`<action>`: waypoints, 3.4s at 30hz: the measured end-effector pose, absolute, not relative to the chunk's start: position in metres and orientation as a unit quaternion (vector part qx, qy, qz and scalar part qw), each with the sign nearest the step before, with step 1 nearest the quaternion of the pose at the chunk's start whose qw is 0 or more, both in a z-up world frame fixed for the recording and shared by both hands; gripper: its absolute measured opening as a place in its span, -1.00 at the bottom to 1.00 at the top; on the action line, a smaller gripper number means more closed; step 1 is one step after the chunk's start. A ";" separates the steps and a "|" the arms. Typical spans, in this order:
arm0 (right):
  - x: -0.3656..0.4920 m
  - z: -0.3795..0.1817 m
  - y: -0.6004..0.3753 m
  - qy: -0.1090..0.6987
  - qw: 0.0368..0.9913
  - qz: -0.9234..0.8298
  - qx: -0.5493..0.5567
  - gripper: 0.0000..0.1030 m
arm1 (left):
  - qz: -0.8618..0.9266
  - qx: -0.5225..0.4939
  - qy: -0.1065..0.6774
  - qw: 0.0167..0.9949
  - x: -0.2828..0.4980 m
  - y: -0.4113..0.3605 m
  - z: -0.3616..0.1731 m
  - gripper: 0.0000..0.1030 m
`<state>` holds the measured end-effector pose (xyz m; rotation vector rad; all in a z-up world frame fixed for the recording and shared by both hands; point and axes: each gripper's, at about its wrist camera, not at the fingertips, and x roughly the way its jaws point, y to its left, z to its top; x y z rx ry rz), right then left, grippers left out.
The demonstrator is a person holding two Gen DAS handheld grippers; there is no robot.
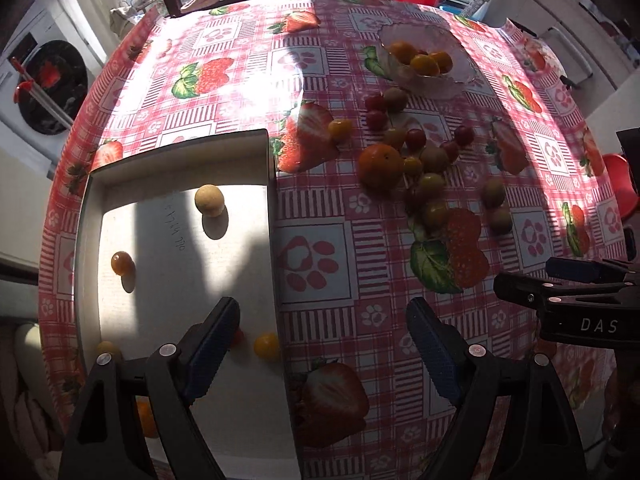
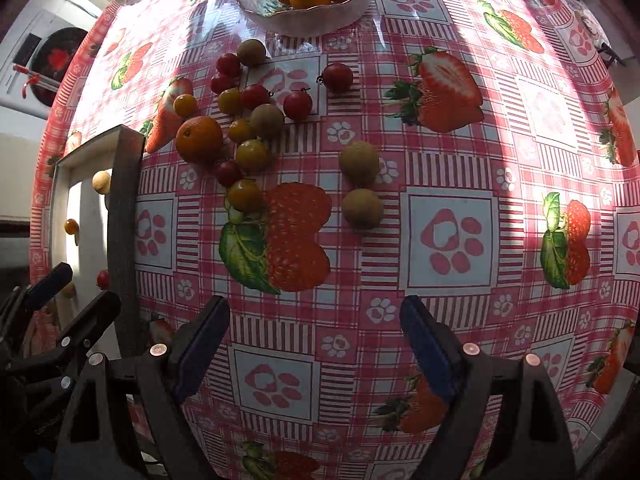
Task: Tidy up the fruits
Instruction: 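Move both open grippers back toward the remaining fruits, then grasp a mandarin with the left gripper while the right grasps a greenish-yellow fruit, then carry the mandarin and greenish-yellow fruit over the tray with both grippers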
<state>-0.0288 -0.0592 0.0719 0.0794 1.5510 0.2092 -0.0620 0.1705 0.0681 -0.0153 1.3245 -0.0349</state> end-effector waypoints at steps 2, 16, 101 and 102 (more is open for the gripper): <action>-0.028 0.069 -0.072 0.698 0.710 0.085 0.041 0.74 | -0.022 -0.005 0.610 0.792 -0.049 0.160 0.067 0.67; 0.002 0.049 -0.074 0.677 0.727 0.110 0.003 0.74 | -0.013 -0.008 0.613 0.790 0.033 0.146 0.031 0.67; -0.050 0.040 0.236 0.672 0.656 0.304 -0.157 -0.45 | 0.089 -0.086 0.614 0.780 -0.133 0.333 0.021 -0.20; -0.051 0.038 0.236 0.673 0.655 0.305 -0.159 -0.45 | 0.090 -0.084 0.615 0.779 -0.133 0.333 0.021 -0.19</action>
